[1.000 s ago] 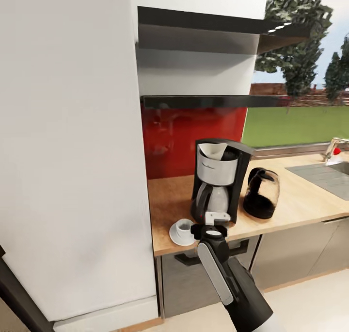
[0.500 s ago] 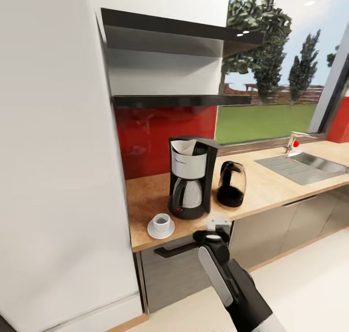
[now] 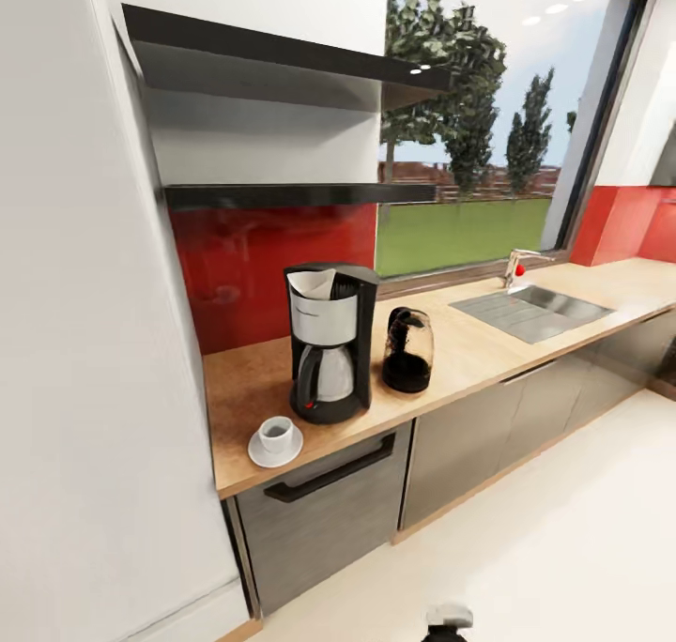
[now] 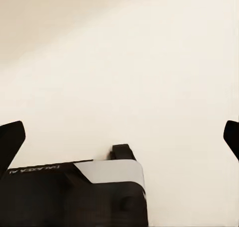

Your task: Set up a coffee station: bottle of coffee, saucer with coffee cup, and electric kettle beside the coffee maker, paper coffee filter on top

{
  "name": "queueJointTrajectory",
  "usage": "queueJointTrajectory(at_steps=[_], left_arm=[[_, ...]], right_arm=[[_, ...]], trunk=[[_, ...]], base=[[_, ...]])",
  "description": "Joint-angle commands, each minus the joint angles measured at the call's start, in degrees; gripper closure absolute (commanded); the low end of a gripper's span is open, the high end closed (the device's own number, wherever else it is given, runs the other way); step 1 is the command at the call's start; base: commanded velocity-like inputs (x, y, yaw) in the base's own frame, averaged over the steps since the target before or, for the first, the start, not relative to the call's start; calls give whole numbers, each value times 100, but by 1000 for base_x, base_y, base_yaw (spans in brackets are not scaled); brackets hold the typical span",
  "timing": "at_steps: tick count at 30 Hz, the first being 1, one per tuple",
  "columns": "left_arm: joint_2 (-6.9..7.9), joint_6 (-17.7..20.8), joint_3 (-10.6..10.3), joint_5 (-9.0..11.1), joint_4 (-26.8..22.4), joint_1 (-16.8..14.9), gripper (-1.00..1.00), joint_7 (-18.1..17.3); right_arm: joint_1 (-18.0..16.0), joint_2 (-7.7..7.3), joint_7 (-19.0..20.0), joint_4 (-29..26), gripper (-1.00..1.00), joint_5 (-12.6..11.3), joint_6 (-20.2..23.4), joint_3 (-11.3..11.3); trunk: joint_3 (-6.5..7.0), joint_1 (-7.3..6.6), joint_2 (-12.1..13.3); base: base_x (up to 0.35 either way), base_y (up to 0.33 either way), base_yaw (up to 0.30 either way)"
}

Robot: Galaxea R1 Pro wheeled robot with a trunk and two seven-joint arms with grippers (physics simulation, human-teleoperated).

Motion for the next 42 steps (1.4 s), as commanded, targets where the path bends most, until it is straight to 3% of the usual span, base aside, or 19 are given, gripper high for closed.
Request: queueJointTrajectory(at_steps=[1, 4, 9, 13, 22, 25, 30, 34, 38, 40, 42], left_arm=[[-14, -23, 44, -60, 2, -6, -100, 13], [-42, -30, 49, -58, -9, -11, -100, 6], [-68, -267, 56, -49, -20, -12, -100, 3], [-83, -490, 68, -48, -12, -12, -100, 3], [-94, -549, 77, -47, 26, -7, -100, 2], [-89, -533, 79, -31, 73, 12, -100, 9], [-89, -470, 79, -18, 106, 33, -100, 35], [-82, -435, 79, -16, 114, 32, -100, 27], [-81, 11, 83, -16, 111, 32, -100, 20], [-78, 456, 102, -16, 105, 32, -100, 7], [-78, 636, 113, -16, 99, 32, -100, -1]], right_arm=[[-3, 14, 67, 512, -100, -33, -321, 54], [292, 18, 310, 889, -100, -32, -862, 54], [658, 8, 771, 939, -100, -18, -965, 54], [954, -16, 847, 945, -100, -6, -987, 53], [1637, -74, 859, 955, -100, 8, -988, 54], [2076, -266, 866, 954, -100, 11, -993, 54], [2192, -381, 933, 955, -100, 23, -977, 54], [2229, -394, 1341, 955, -100, 119, -964, 54], [2240, -395, 1799, 953, -100, 139, -939, 54], [2243, -385, 1906, 949, -100, 138, -934, 53], [2242, -371, 1932, 944, -100, 129, -935, 49]], trunk=[[-10, 2, -9], [-10, 2, -9], [-10, 2, -9], [-10, 2, -9], [-10, 2, -9], [-10, 2, -9], [-10, 2, -9], [-10, 2, -9], [-10, 2, -9], [-10, 2, -9], [-10, 2, -9]], base=[[0, 0, -245], [0, 0, -228], [0, 0, -105], [0, 0, -14], [0, 0, -1], [0, 0, 0], [0, 0, 0], [0, 0, 0], [0, 0, 0], [0, 0, 0], [0, 0, 0]])
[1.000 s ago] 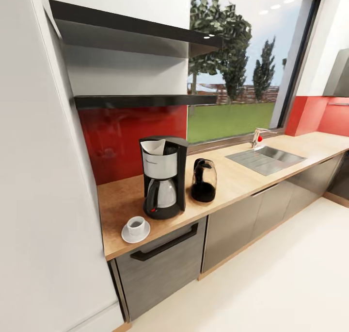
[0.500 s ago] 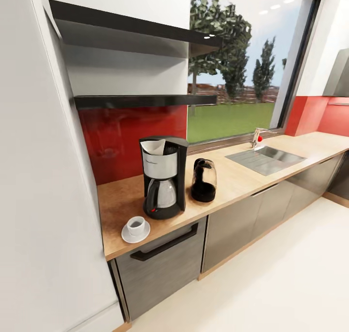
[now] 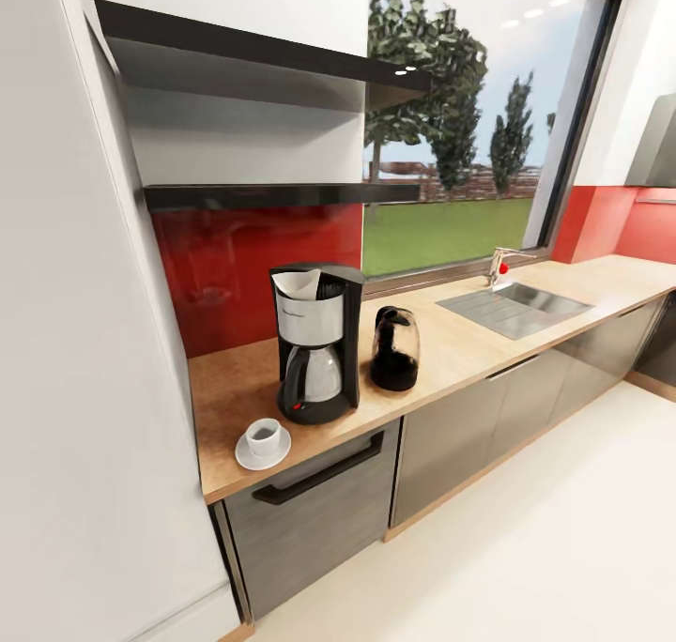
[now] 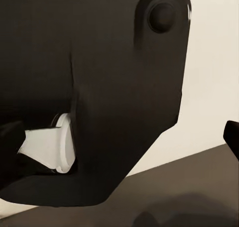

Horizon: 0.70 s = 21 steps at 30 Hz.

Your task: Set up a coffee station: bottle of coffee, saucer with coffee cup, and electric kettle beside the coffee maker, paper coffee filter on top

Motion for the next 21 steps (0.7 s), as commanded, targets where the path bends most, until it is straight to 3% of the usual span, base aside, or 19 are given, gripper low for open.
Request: queueJointTrajectory(at_steps=[1, 21], left_arm=[[0, 45, 46, -61, 0, -5, -100, 14], [-8, 130, 45, -70, -3, -5, -100, -8]], right_arm=[[-2, 2, -9, -11, -100, -51, 29, 48], [-1, 18, -34, -25, -100, -81, -12, 20]], trunk=[[-10, 2, -8], [-10, 2, -8]], base=[[0, 0, 0], [0, 0, 0]])
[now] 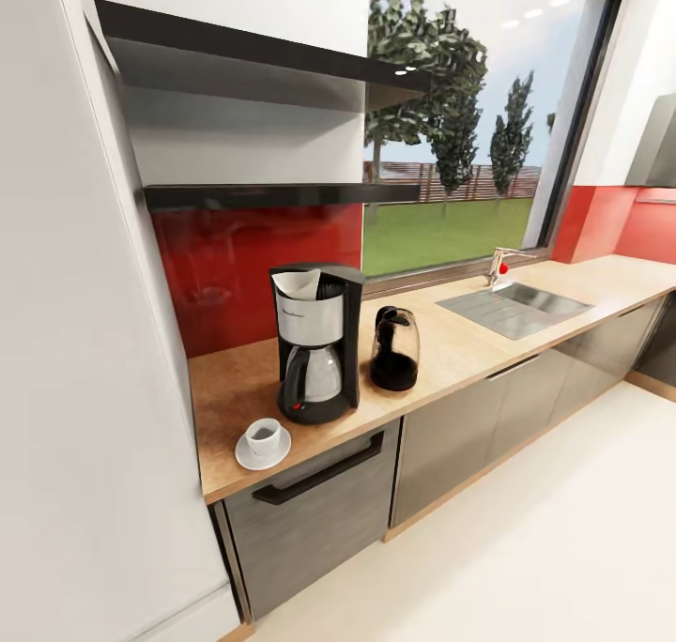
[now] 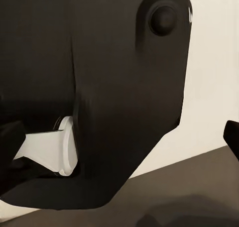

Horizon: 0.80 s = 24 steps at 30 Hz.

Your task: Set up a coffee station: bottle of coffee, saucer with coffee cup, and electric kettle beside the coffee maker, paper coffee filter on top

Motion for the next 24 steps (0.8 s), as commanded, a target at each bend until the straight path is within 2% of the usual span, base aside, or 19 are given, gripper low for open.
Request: queueJointTrajectory(at_steps=[1, 9, 14, 24], left_arm=[[0, 17, 44, -61, 1, -5, -100, 13], [0, 15, 46, -61, 1, -5, -100, 9], [0, 8, 44, -62, -1, -5, -100, 6], [0, 0, 38, -53, -4, -5, -100, 6]], right_arm=[[-2, -2, -20, -11, -100, -49, 30, 45], [-5, -10, -29, -30, -100, -44, -27, 35], [-9, -9, -31, -65, -100, -41, -217, 36], [-9, -17, -29, -174, -100, -40, -1103, 30]], trunk=[[-10, 2, -8], [-10, 2, -8], [-10, 2, -8], [-10, 2, -8]], base=[[0, 0, 0], [0, 0, 0], [0, 0, 0], [0, 0, 0]])
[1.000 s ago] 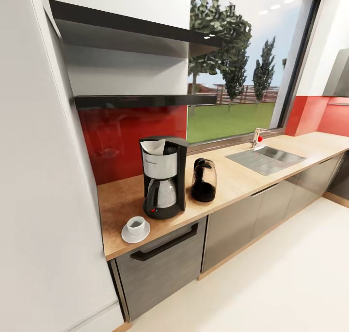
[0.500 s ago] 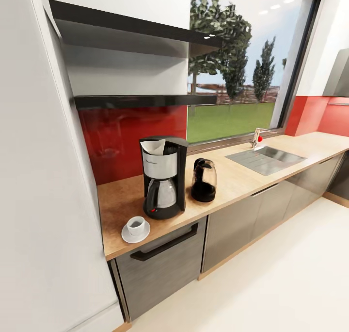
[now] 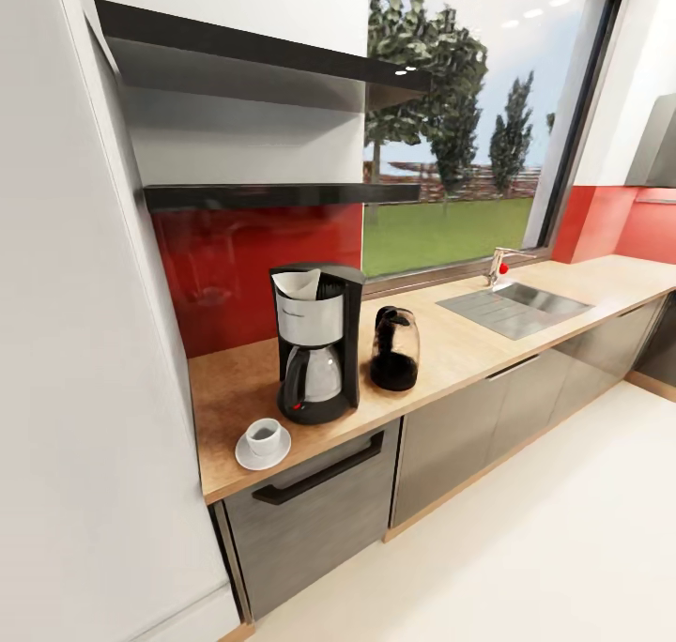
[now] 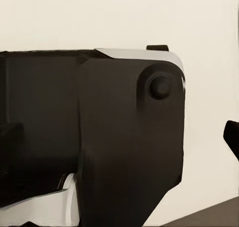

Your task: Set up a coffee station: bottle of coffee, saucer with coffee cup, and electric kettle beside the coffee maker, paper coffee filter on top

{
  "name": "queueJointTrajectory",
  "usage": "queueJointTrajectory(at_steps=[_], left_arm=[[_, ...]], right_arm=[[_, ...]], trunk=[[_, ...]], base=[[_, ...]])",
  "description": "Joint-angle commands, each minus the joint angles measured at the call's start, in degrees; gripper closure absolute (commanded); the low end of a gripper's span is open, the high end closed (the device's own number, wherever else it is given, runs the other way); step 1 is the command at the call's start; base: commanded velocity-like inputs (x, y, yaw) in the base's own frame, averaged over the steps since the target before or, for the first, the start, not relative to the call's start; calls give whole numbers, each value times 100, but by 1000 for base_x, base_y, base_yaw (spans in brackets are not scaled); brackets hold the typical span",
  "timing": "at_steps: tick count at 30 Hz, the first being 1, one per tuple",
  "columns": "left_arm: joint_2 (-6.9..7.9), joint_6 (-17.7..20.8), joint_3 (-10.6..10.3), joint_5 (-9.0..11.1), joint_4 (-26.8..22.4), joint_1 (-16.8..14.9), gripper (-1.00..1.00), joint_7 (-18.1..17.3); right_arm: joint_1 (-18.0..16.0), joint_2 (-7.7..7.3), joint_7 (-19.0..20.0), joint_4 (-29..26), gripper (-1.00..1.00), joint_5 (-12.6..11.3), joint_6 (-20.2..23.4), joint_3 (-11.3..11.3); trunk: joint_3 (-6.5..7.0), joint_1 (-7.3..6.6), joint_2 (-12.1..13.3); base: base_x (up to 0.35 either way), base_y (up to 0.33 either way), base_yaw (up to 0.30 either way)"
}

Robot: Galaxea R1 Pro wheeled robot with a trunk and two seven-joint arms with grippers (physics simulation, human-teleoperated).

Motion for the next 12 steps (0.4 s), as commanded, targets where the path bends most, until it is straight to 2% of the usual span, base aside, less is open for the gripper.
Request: queueJointTrajectory(at_steps=[1, 12], left_arm=[[0, 18, 45, -60, -2, -5, -100, 14], [-43, 18, 45, -69, 4, -5, -100, 10]], right_arm=[[-5, 1, -16, -4, -100, -51, -59, 48], [-5, 1, -15, -33, -100, -49, -207, 48]], trunk=[[-10, 2, -8], [-10, 2, -8]], base=[[0, 0, 0], [0, 0, 0]])
